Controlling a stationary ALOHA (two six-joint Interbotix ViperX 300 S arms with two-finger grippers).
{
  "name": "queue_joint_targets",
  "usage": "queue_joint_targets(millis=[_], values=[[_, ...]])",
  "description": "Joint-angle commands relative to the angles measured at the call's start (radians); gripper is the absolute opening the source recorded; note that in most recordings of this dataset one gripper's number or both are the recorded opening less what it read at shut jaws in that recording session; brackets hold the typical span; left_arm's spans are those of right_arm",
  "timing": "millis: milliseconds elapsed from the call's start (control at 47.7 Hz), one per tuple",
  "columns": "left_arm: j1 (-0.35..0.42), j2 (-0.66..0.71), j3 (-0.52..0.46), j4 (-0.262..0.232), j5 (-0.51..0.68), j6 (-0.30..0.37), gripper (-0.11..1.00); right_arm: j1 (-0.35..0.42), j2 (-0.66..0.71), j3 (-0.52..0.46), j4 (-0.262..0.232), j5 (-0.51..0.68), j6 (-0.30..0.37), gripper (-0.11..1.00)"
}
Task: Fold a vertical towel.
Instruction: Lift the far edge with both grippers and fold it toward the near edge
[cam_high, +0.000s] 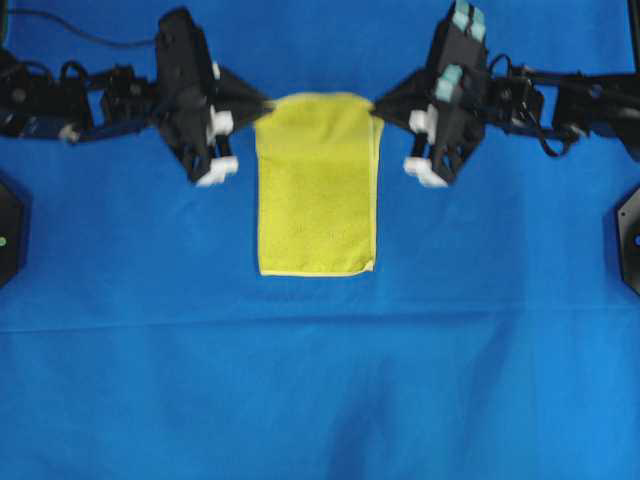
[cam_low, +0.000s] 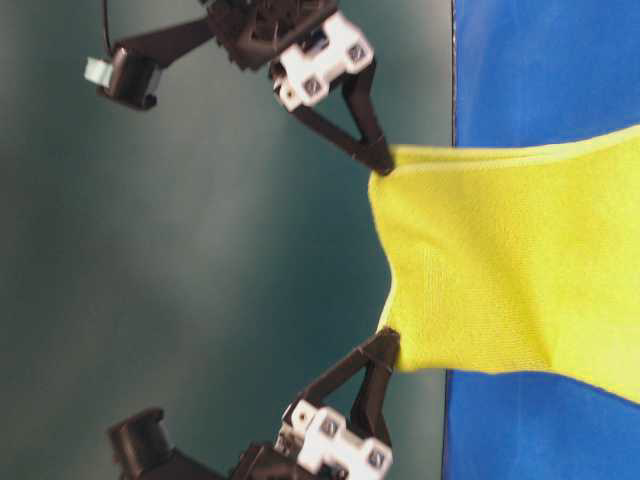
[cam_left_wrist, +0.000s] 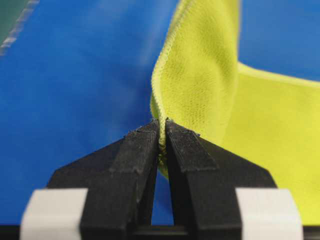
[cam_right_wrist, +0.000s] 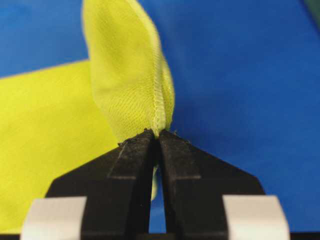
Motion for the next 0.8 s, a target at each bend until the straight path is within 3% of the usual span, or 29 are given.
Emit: queue_joint_targets(millis=[0,231,503,776], values=[[-0.055,-0.035,0.009,0.0,0.002,-0.017,0.04,0.04,-0.032,0.005,0.006,0.009,0.008,0.04],[-0.149,0.005,0.035,0.0,0.012,-0.035,0.04,0.117,-0.011,0.014,0.006,0.048,0.02,0.04],[-0.225,0.146,-0.008,0.0,-0.021,-0.048,0.04,0.158,0.098,0.014,0.031,0.005,0.025,0.04],[-0.27,0.178,-0.025,0.0,-0.011,-0.063,0.04,0.195,0.166,0.014,0.048,-0.037,0.034,0.04]])
